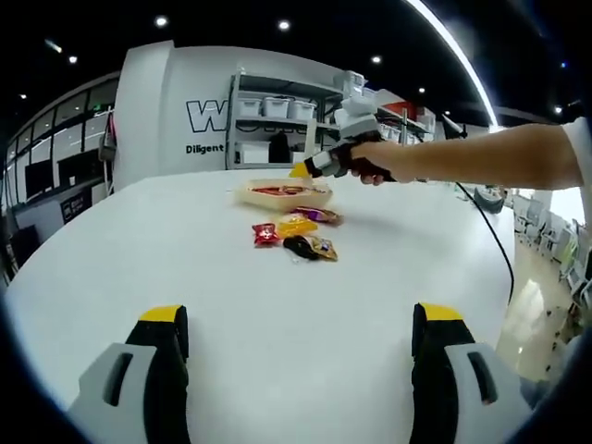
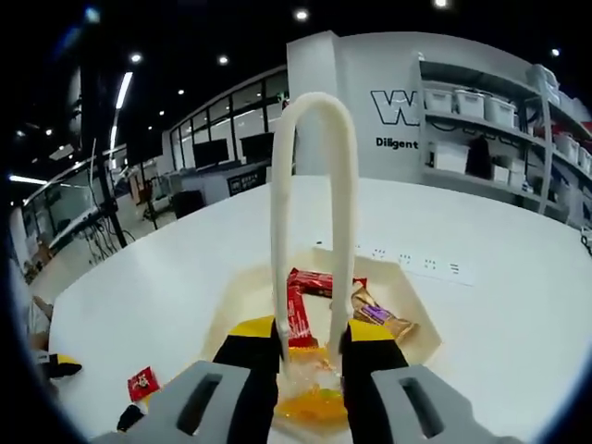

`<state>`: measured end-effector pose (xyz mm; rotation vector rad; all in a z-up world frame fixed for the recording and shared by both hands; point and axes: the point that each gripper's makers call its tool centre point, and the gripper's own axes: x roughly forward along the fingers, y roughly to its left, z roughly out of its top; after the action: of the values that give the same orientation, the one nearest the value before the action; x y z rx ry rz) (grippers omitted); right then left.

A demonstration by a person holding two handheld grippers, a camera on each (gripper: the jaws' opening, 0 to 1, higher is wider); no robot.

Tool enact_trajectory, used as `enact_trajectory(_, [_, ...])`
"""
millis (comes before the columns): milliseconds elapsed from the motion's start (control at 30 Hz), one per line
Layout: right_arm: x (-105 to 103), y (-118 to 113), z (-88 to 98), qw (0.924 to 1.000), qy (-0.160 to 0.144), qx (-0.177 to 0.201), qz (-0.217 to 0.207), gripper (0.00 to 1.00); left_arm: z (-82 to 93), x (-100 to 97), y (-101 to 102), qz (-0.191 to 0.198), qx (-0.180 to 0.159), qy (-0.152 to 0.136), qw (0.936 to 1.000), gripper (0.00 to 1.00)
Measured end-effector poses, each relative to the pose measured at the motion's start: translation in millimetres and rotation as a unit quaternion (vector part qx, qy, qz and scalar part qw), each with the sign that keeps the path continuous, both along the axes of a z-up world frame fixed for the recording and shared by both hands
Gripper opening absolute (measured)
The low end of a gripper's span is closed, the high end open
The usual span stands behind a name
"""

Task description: Place the target food into the container with the food tongs after gripping and lifting it, then release it inside without dropping or visibly crushing the food.

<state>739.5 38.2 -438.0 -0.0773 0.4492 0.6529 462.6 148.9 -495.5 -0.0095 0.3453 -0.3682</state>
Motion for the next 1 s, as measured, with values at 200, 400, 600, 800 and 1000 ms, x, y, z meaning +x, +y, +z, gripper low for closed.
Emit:
enact_trajectory(200, [-8.0, -4.0, 14.2, 1.0000, -0.006, 0.003, 0.001, 0.20, -3.5, -1.8, -1.1, -0.001, 0.000, 0.006, 1.0000, 0.99])
enact_trajectory(400, [-24.9, -7.9, 19.5, 0.9999, -0.001, 0.006, 0.008, 0.20, -3.0, -3.2, -3.3, -0.002, -0.002, 0.003, 1.0000, 0.99])
enact_trajectory(600, [-44.7, -7.1, 19.3, 0.9997, 0.009, 0.008, 0.023, 0.21, -1.1, -4.1, -3.1, -0.002, -0.005, 0.002, 1.0000, 0.99])
enact_trajectory(800, [-67.0, -2.0, 12.2, 0.9988, 0.025, 0.010, 0.040, 0.21, 8.9, -5.0, -4.0, -0.004, -0.009, -0.007, 0.9999, 0.99])
enact_trajectory(1000, [-88.2, 6.0, -4.1, 0.9975, 0.041, 0.002, 0.058, 0.21, 29.8, -6.6, -13.7, -0.017, -0.011, -0.027, 0.9994, 0.99])
